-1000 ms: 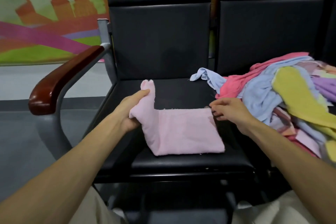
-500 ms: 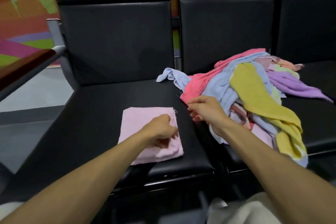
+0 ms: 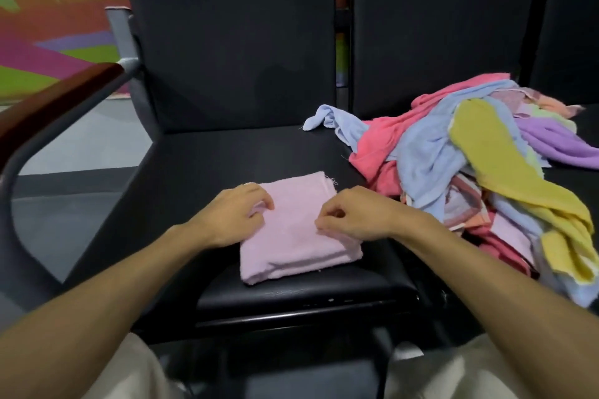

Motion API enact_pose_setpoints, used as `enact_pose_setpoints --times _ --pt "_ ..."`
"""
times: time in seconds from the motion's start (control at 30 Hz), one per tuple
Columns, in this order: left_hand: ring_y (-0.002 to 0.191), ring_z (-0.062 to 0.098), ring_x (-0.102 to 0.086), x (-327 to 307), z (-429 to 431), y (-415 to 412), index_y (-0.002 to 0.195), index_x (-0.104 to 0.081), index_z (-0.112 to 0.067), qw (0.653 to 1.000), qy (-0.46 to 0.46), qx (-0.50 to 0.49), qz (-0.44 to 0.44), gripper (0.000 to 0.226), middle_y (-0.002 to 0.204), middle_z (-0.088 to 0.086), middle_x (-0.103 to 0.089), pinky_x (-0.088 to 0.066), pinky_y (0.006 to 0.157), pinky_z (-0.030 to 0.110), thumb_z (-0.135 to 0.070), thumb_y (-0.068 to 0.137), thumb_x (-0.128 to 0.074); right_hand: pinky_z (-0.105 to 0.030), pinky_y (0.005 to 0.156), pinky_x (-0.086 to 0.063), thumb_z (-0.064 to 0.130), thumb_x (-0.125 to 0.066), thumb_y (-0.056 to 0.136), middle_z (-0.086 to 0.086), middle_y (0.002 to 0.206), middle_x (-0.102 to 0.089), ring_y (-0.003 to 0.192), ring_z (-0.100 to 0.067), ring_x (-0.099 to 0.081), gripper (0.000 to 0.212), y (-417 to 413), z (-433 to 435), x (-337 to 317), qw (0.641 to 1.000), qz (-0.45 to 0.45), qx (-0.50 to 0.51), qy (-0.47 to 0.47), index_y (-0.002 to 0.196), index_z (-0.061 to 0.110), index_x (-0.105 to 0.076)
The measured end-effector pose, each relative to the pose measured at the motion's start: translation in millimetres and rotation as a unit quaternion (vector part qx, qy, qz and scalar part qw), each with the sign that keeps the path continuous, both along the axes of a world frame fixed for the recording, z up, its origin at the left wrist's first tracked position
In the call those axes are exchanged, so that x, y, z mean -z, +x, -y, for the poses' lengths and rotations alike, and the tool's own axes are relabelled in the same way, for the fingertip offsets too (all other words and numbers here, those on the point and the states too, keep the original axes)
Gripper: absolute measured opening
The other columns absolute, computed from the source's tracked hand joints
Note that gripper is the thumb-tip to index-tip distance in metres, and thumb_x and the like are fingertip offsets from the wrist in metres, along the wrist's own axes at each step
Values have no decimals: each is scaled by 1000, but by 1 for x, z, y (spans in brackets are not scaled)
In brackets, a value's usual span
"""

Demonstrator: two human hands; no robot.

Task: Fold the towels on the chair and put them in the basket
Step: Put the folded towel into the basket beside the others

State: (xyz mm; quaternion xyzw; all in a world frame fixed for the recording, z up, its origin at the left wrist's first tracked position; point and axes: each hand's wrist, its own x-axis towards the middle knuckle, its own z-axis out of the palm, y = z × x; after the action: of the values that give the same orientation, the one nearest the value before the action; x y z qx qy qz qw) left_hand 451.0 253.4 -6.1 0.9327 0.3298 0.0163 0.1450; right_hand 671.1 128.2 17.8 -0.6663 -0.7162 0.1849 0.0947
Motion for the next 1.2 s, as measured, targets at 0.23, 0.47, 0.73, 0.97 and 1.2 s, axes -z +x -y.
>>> enact_pose_setpoints --times 0.23,0.47,0.73,0.97,1.2 --pt "99 2 -44 -5 -5 -44 99 -60 -39 999 31 -5 -17 38 98 -16 -50 -22 97 28 -56 79 -33 -40 103 -20 31 -50 92 14 132 -56 127 -13 -45 32 -17 -34 5 993 116 21 4 120 39 -61" --pt "104 -7 -35 -11 4 -85 111 -58 -42 995 -66 68 -3 57 103 -22 -49 -29 94 19 -78 68 -47 -47 117 1 25 -51 95 14 158 -21 149 -17 -4 36 -35 -68 25 993 105 -7 60 122 47 -58" --pt "119 0 -38 3 -4 -103 120 -50 -45 991 -100 76 52 52 118 -20 -43 -34 105 21 -36 70 -64 -36 83 -45 7 -56 85 6 94 -52 90 -12 -42 18 -42 -56 17 978 54 -52 193 94 20 -65" --pt "92 6 -61 2 -4 -99 99 -64 -29 978 -97 20 183 18 95 -14 -65 -48 83 27 -19 85 -69 -24 103 -31 62 -69 75 8 122 -44 114 -9 -36 65 -43 -18 15 991 82 -108 -15 126 25 -50" --pt "81 5 -59 1 -3 -98 90 -66 -26 956 -142 -75 245 6 88 -11 -66 -46 77 25 -25 89 -60 -44 79 -48 31 -55 76 4 89 -59 83 -22 -56 18 -44 -14 8 996 39 -22 81 89 19 -54"
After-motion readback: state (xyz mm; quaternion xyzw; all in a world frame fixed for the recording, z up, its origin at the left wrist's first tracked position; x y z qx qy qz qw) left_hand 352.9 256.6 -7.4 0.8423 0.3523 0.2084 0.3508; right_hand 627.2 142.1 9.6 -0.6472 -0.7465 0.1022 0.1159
